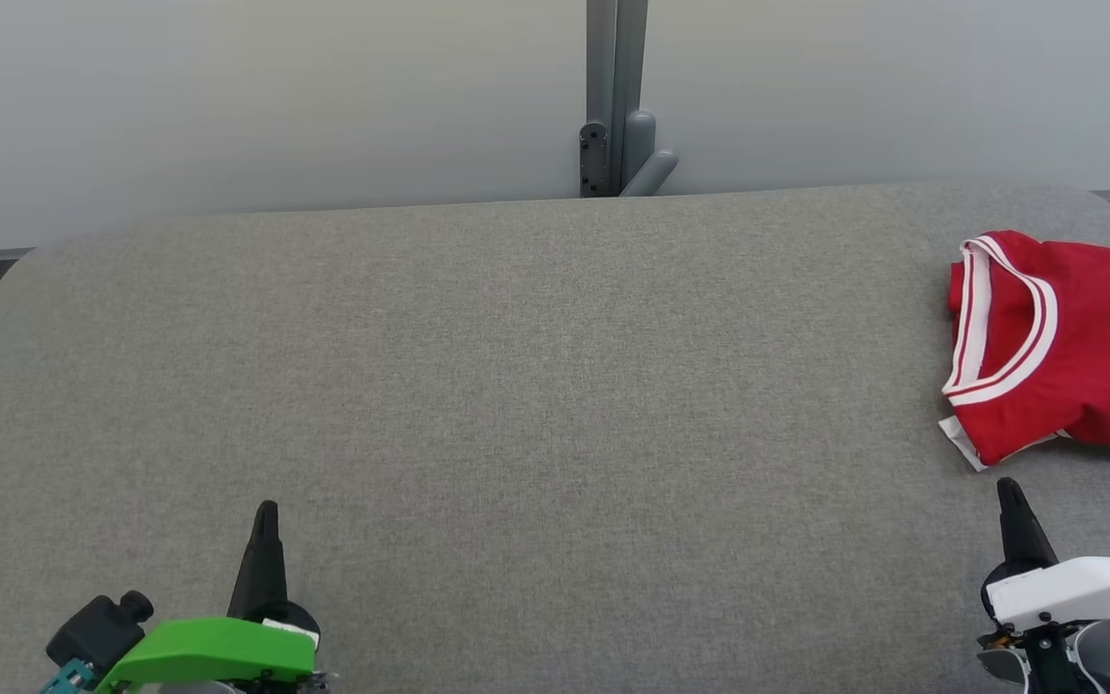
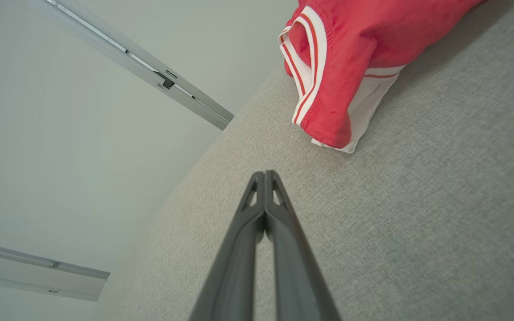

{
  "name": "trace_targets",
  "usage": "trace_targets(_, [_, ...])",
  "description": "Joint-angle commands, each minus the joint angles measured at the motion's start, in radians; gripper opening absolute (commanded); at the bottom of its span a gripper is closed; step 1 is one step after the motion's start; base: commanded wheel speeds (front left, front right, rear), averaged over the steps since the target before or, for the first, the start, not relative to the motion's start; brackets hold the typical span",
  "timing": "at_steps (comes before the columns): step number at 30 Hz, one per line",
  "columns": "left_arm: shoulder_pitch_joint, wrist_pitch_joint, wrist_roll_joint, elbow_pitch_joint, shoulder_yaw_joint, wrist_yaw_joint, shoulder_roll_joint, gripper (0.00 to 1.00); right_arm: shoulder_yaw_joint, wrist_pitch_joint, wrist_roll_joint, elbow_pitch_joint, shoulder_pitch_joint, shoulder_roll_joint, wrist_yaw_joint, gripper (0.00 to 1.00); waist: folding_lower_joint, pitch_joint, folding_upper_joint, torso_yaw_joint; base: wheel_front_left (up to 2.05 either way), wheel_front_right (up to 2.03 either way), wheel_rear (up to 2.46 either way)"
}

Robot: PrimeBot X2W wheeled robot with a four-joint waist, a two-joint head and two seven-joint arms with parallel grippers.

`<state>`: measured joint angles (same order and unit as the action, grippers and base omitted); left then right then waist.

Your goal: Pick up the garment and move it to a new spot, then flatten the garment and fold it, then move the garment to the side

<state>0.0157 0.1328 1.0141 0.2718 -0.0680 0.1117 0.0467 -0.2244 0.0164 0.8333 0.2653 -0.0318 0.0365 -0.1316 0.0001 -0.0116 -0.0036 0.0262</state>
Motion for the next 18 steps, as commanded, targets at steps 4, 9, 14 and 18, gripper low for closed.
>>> trace_targets(4, [0.045,-0.012,0.062,0.002,0.000,0.006,0.004,0.00,-0.013,0.021,0.072,-0.002,-0.034,0.010,0.001,0.00,0.0000,0.001,0.0015,-0.001,0.00,0.00,0.00])
trace_targets(9, [0.063,-0.021,0.114,0.011,-0.001,0.007,0.004,0.00,-0.021,0.041,0.133,0.003,-0.045,0.010,0.001,0.00,0.0000,0.002,0.0016,-0.003,0.00,0.00,0.00])
trace_targets(14, [0.081,-0.031,0.165,0.020,-0.002,0.009,0.004,0.00,-0.029,0.061,0.191,0.007,-0.055,0.011,0.001,0.00,-0.0001,0.003,0.0018,-0.005,0.00,0.00,0.00])
trace_targets(18, [0.094,-0.037,0.203,0.027,-0.003,0.010,0.004,0.00,-0.036,0.075,0.235,0.011,-0.064,0.011,0.001,0.00,-0.0001,0.004,0.0019,-0.006,0.00,0.00,0.00])
